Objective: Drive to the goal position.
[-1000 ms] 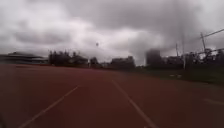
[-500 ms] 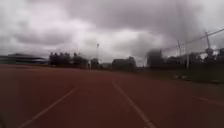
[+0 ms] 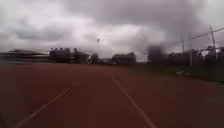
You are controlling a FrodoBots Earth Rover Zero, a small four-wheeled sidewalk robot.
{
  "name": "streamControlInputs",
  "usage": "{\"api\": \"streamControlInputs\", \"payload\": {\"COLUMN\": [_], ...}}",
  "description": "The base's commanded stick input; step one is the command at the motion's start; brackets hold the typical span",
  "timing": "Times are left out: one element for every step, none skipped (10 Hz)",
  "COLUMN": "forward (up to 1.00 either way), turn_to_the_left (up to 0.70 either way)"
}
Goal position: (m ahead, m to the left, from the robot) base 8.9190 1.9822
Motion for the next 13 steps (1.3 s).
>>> {"api": "streamControlInputs", "payload": {"forward": [0.7,0.7,0.7,0.7,0.7,0.7,0.7,0.7,0.7,0.7,0.7,0.7,0.7], "turn_to_the_left": [0.0,0.0,0.0,0.0,0.0,0.0,0.0,0.0,0.0,0.0,0.0,0.0,0.0]}}
